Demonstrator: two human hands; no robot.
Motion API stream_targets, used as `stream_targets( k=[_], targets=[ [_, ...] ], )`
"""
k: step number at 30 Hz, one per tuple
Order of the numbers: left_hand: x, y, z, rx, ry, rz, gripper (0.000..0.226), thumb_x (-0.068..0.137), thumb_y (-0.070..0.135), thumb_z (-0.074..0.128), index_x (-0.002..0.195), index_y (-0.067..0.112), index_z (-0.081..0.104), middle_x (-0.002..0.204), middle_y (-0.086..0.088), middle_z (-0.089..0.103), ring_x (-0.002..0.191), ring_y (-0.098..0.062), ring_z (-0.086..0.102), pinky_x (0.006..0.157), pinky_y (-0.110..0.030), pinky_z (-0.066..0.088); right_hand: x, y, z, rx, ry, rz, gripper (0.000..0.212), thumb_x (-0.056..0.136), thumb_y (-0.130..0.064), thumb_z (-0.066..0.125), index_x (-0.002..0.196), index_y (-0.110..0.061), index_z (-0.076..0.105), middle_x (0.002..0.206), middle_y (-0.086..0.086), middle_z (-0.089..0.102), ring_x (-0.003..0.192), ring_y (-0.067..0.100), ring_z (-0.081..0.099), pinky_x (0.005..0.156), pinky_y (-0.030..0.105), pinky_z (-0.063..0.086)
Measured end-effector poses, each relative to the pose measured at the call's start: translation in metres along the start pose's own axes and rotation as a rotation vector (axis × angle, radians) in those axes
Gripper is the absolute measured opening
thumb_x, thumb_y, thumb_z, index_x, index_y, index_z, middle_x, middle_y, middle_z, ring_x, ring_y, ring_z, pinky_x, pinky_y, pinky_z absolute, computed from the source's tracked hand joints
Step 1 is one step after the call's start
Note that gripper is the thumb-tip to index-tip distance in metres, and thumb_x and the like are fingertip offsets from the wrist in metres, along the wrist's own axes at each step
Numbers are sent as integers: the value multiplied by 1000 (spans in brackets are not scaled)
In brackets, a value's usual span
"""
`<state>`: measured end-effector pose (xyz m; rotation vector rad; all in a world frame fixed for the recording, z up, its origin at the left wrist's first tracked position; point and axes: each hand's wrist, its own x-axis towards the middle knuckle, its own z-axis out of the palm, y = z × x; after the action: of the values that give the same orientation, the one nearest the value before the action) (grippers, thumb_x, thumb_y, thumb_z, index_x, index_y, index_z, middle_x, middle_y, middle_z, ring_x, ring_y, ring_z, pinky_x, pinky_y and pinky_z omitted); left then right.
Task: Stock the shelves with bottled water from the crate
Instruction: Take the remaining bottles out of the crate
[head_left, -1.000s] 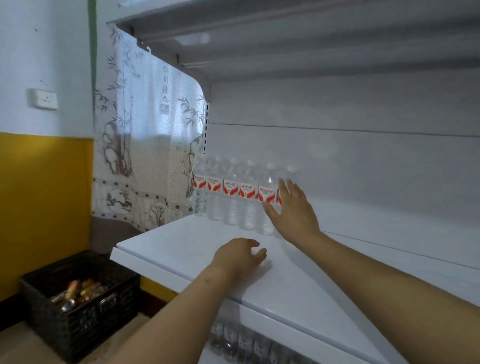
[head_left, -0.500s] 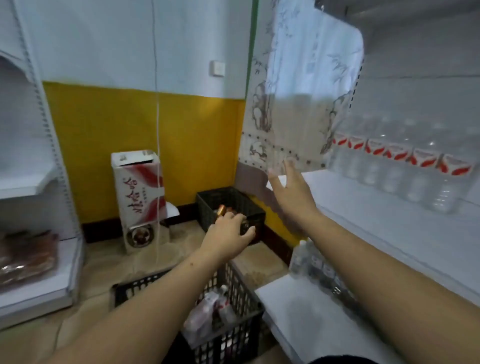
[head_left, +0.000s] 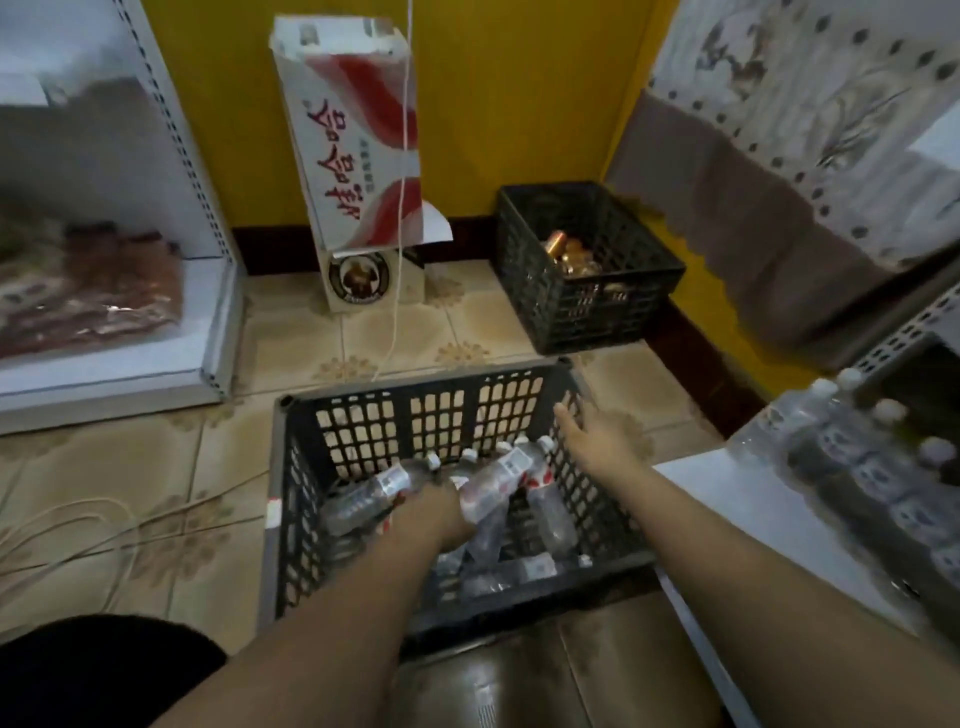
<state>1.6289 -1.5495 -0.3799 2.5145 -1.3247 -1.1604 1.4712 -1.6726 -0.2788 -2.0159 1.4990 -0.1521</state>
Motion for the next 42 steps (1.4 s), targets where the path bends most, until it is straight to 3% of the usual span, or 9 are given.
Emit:
stream_targets(
  k=[12,17,21,23,27,32,37,39,42],
  targets=[
    [124,19,76,23,164,-77,77,74,36,78,138,16,39,138,-11,48,125,-32,47,100,-44,45,78,92,118,129,-322,428,50,102,-44,36,132,-8,54,135,14,53,123,34,49,100,35,39],
    [106,9,29,-607,-251,-178,63,71,47,81,122,16,58,115,-4,61,99,-23,62,73,-32,57,75,76,109,358,-303,551,63,100,-55,32,137,-7,49,137,18,51,122,35,50,104,40,41],
    [53,3,-14,-825,-458,-184,45,82,41,74,116,13,63,105,-6,72,91,-18,69,81,-29,57,62,41,84,854,-339,615,58,98,-59,38,123,-8,53,112,13,63,100,27,60,98,40,46],
    [23,3,-35,-877,-541,-136,36,87,34,69,114,11,63,98,-5,74,83,-16,70,74,-26,57,51,21,63,986,-354,586,53,98,-54,44,121,-7,55,109,14,65,96,27,63,90,41,52],
    [-32,5,-85,-918,-614,-5,70,76,35,80,135,11,53,128,-12,64,111,-23,60,109,-39,40,9,-24,9,1131,-357,497,43,95,-48,56,113,-9,58,110,15,65,96,28,63,71,41,55],
    [-111,32,-134,-765,-624,191,59,75,23,79,127,11,55,117,-10,68,105,-24,65,103,-43,46,-53,-70,-67,1085,-274,313,40,93,-51,57,108,-14,57,99,11,63,88,25,61,82,45,51],
    [-205,77,-172,-462,-351,378,55,82,29,76,128,17,49,116,-2,67,102,-15,68,89,-32,55,-126,-114,-145,967,-150,70,42,94,-47,58,125,-19,53,111,11,66,92,27,65,69,38,53],
    [-235,95,-176,-379,-80,479,77,70,39,85,132,20,42,118,5,63,102,-9,64,81,-23,54,-153,-124,-176,964,-70,-9,47,94,-46,59,130,-19,50,116,12,65,100,30,65,82,46,55],
    [-273,122,-178,-394,252,641,65,72,30,85,122,22,44,109,10,62,94,0,63,67,-12,51,-189,-125,-225,997,58,-86,49,93,-43,61,132,-17,48,125,13,62,112,34,61,99,56,48]
  ],
)
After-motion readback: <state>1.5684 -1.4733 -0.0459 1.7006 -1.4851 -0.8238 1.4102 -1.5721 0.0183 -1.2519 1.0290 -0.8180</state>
